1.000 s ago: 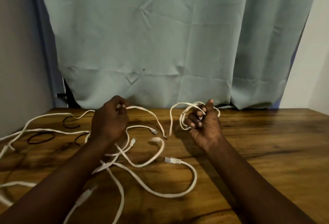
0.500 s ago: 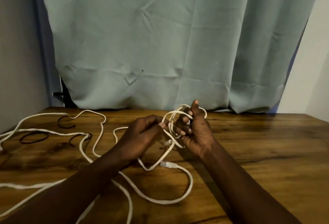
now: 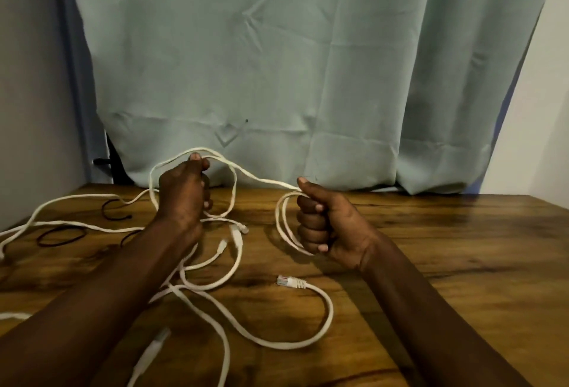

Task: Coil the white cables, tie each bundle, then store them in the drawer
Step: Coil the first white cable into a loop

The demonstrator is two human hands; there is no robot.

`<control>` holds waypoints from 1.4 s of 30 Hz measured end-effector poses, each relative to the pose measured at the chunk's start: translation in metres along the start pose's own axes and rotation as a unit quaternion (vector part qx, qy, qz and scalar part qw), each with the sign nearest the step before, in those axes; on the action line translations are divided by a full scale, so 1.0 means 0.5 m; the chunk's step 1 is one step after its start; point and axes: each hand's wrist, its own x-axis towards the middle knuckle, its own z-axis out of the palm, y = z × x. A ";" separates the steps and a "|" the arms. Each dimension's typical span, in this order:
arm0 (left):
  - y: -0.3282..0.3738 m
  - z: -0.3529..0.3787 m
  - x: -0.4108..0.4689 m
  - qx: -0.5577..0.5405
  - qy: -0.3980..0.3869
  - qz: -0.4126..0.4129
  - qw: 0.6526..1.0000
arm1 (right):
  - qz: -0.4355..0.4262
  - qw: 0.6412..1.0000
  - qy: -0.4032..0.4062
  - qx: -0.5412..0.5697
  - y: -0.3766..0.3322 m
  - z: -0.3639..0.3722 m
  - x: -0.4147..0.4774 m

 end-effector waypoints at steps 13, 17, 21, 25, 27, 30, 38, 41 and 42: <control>-0.081 0.000 -0.044 0.552 -0.255 0.491 0.624 | -0.267 0.898 0.073 0.341 -0.039 -0.030 -0.022; -0.090 0.014 -0.076 0.548 -0.324 0.520 0.570 | -0.296 0.891 0.126 0.321 -0.034 -0.022 -0.019; -0.084 0.023 -0.105 0.528 -0.374 0.522 0.555 | -0.312 0.917 0.210 0.132 -0.013 -0.006 0.005; -0.066 0.016 -0.108 0.470 -0.378 0.504 0.618 | -0.247 0.870 0.265 -0.336 0.024 0.004 0.013; -0.055 0.013 -0.101 0.431 -0.361 0.461 0.686 | -0.191 0.806 0.223 -0.515 0.040 0.008 0.011; -0.042 0.007 -0.088 0.314 -0.361 0.337 0.811 | -0.177 0.743 0.174 -0.621 0.054 0.022 0.011; -0.015 -0.003 -0.041 0.125 -0.379 0.067 0.914 | -0.202 0.798 0.147 -0.549 0.056 0.047 0.031; -0.017 -0.002 -0.043 0.245 -0.424 0.165 0.856 | -0.205 0.843 0.141 -0.476 0.056 0.040 0.034; -0.021 0.000 -0.045 0.305 -0.425 0.228 0.821 | -0.206 0.854 0.137 -0.458 0.055 0.038 0.034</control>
